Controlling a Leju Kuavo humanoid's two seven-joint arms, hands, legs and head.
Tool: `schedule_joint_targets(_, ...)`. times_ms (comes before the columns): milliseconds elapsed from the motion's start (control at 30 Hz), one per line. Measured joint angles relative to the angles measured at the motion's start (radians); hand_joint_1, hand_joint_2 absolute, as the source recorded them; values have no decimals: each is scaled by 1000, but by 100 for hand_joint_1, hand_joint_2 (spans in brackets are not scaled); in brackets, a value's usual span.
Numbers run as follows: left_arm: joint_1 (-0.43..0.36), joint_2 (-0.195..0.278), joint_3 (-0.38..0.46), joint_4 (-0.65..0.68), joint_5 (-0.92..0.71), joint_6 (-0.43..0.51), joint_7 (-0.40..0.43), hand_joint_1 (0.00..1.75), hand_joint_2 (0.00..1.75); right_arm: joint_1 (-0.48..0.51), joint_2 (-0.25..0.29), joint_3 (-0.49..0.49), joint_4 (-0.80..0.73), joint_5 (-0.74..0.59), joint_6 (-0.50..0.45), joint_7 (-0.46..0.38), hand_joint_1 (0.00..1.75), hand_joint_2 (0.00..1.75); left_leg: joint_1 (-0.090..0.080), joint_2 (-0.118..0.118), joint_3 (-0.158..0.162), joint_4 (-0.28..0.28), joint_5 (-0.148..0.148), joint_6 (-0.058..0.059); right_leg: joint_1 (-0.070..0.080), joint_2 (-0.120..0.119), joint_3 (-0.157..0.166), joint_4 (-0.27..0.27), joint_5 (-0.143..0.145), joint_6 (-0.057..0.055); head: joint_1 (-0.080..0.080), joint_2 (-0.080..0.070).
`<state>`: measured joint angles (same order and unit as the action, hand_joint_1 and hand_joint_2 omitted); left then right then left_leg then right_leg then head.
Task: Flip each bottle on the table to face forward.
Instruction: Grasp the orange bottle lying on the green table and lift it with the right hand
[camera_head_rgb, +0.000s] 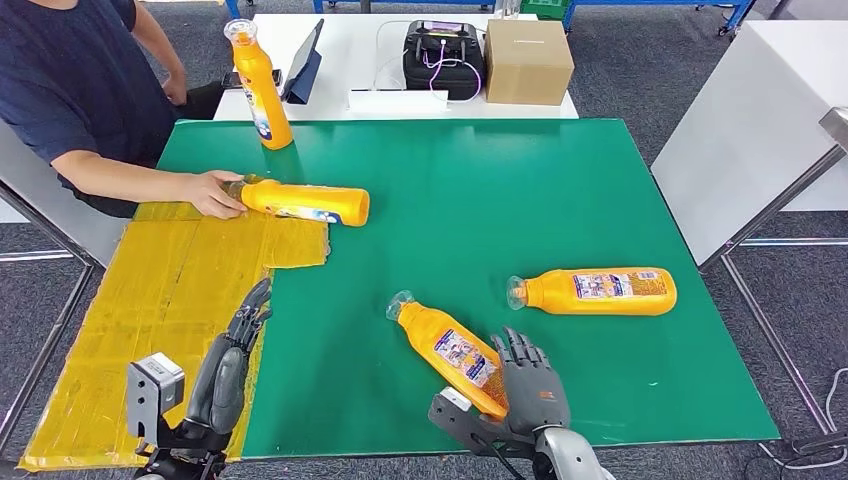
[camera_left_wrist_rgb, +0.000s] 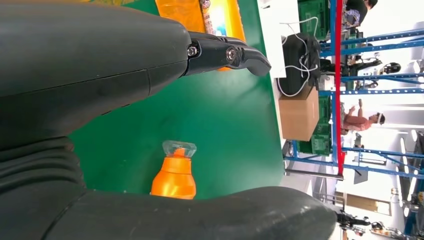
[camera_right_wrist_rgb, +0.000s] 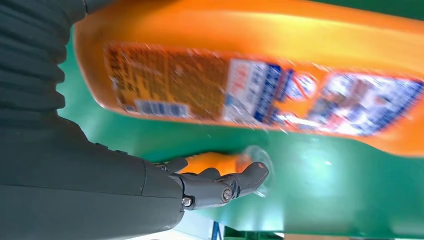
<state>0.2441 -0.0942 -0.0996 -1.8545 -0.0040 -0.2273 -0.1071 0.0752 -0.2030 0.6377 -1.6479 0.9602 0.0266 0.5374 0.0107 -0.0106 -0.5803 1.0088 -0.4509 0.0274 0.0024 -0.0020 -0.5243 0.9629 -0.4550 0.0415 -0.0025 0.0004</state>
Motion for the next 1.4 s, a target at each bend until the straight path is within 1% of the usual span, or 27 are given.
schedule_joint_targets(200, -19, 4, 0, 12, 8, -4, 5, 0, 0, 12, -40, -1, 16, -12, 6, 5, 0, 175, 0, 0, 0, 0, 0, 0, 0, 0, 0, 0, 0, 0, 0, 0)
schedule_joint_targets(233, -22, 5, 0, 13, 9, -4, 5, 0, 0, 12, -45, -1, 19, -18, 12, 6, 14, 175, 0, 0, 0, 0, 0, 0, 0, 0, 0, 0, 0, 0, 0, 0)
schedule_joint_targets(333, -40, 7, 0, 23, 19, -11, 12, 0, 0, 6, -63, 2, 37, -73, 55, -13, 144, 175, 0, 0, 0, 0, 0, 0, 0, 0, 0, 0, 0, 0, 0, 0)
schedule_joint_targets(367, -51, 7, -1, 30, 23, -15, 16, 0, 0, -2, -71, 3, 51, -106, 75, -32, 175, 175, 0, 0, 1, 0, 0, 0, 0, 0, 0, 0, 0, 0, 0, 0)
schedule_joint_targets(500, -113, 10, -17, 76, 43, -24, 28, 0, 0, -58, -96, 6, 132, -260, 141, -143, 175, 175, 0, 5, 6, 0, -1, 0, 0, 3, 2, 0, 1, 0, 0, 0)
schedule_joint_targets(600, -150, 14, -32, 106, 56, -21, 32, 0, 0, -90, -102, 6, 189, -320, 148, -177, 175, 175, 0, 7, 13, 0, -2, -2, 0, 4, 0, -1, 0, -1, 0, 0)
schedule_joint_targets(800, -169, 24, -49, 131, 63, -15, 34, 0, 0, -117, -103, 7, 235, -358, 140, -183, 175, 175, 1, 7, 17, 0, -2, -2, 0, 6, 2, -1, 2, -4, 0, 0)
schedule_joint_targets(1033, -175, 30, -51, 143, 64, -15, 34, 0, 0, -123, -103, 7, 247, -377, 139, -180, 175, 175, 0, 7, 18, 0, -1, -2, 0, 7, 3, -1, 3, -4, 0, 0)
schedule_joint_targets(1133, -178, 32, -53, 146, 66, -14, 34, 0, 0, -121, -102, 7, 248, -396, 124, -173, 175, 175, 0, 7, 18, 0, -1, -2, 0, 7, 3, -1, 3, -4, 0, 0)
schedule_joint_targets(1200, -178, 34, -54, 147, 67, -12, 35, 0, 0, -117, -100, 7, 248, -411, 106, -166, 175, 175, 0, 7, 18, 0, -1, -2, 0, 7, 3, -1, 3, -4, 0, 0)
schedule_joint_targets(1267, -174, 36, -54, 146, 67, -5, 35, 0, 0, -108, -94, 6, 246, -430, 64, -162, 175, 175, 0, 7, 18, 0, -1, -2, 0, 7, 4, -1, 3, -4, 0, 0)
schedule_joint_targets(1300, -167, 36, -53, 143, 65, 4, 34, 0, 0, -97, -85, 2, 239, -439, 22, -165, 175, 175, 0, 7, 17, 0, -1, -2, 1, 6, 4, -1, 3, -4, 0, 0)
schedule_joint_targets(1400, -113, 38, -43, 109, 59, 42, 25, 0, 0, -26, -36, -23, 180, -429, -170, -182, 175, 175, 0, 6, 12, 0, 1, -2, 1, 6, 7, 1, 3, -3, 0, 0)
